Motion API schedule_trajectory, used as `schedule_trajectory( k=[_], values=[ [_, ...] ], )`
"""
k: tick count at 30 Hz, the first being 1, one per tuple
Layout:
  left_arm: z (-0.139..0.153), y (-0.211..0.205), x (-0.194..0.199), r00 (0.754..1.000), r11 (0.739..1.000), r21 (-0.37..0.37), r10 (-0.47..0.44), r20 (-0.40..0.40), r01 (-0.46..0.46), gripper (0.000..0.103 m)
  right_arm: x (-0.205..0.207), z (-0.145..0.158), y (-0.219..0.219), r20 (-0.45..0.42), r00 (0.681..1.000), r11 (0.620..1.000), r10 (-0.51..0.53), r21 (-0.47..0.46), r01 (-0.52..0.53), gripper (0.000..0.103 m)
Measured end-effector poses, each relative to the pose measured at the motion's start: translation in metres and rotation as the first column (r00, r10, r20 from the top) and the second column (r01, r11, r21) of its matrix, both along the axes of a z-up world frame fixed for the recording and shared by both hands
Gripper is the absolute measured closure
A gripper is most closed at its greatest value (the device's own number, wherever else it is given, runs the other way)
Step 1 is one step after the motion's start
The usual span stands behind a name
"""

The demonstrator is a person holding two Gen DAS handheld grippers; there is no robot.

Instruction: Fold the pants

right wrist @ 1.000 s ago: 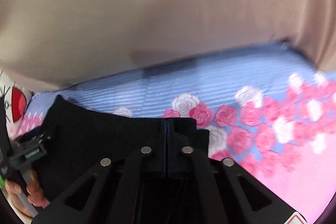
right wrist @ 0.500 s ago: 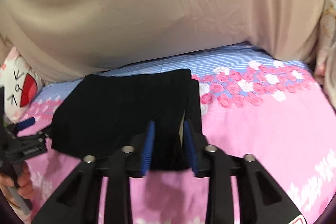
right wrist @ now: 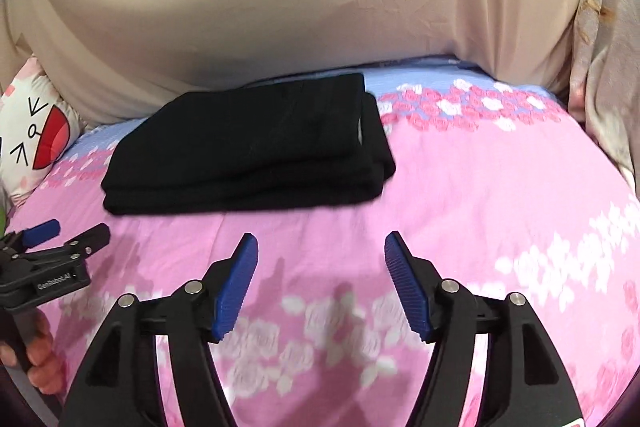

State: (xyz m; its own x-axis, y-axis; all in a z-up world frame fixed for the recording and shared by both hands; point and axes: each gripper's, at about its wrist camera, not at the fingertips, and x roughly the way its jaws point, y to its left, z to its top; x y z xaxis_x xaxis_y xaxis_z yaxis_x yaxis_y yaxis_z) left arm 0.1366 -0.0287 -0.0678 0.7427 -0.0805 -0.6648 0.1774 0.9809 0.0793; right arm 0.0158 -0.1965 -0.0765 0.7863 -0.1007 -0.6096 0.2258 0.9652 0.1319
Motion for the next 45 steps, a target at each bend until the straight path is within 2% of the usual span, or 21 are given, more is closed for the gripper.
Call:
schedule_trajectory(
  k=[4,9,15,29,45],
  values=[
    [-0.004,0.000,-0.019,0.999,1.000,0.007,-0.006,0.031,0.006,0.005,-0.015,0.000,0.006,0.016,1.000,1.000,-0.014,0.007,0.014,0.026],
    [-0.001,-0.003,-0.029,0.997,1.000,-0.001,-0.023,0.068,0.023,0.005,-0.019,-0.003,0.007,0.004,0.999,0.999,-0.035,0.017,0.035,0.024],
    [-0.002,-0.002,-0.025,0.999,1.000,-0.010,-0.025,0.048,0.025,0.005,-0.021,-0.005,0.003,-0.004,0.997,0.997,-0.073,0.020,0.073,0.018],
    [-0.002,0.000,-0.023,0.999,1.000,-0.003,-0.012,0.041,0.012,0.005,-0.020,-0.005,0.013,-0.018,0.999,0.999,-0.048,-0.018,0.048,0.017],
    [0.000,0.007,-0.020,1.000,1.000,-0.030,0.009,0.025,-0.008,0.005,-0.022,-0.006,0.014,-0.017,0.999,0.999,-0.036,-0.001,0.036,0.017]
  ],
)
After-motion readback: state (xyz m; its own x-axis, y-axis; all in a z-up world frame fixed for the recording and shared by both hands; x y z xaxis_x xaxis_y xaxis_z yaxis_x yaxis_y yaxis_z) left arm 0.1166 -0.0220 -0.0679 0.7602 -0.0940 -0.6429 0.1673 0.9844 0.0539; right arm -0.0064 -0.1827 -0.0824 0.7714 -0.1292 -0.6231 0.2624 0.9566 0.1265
